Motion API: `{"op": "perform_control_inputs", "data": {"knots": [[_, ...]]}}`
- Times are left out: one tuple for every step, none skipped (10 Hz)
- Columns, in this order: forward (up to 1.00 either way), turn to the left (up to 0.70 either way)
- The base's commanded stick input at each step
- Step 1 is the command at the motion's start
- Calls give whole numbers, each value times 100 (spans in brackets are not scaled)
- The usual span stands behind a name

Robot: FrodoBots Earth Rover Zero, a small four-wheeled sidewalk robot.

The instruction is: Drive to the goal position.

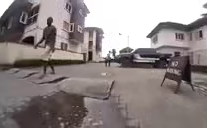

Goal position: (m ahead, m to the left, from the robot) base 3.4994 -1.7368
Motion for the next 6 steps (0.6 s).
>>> {"op": "perform_control_inputs", "data": {"knots": [[0, 0], [0, 0], [0, 0], [0, 0], [0, 0], [0, -29]]}}
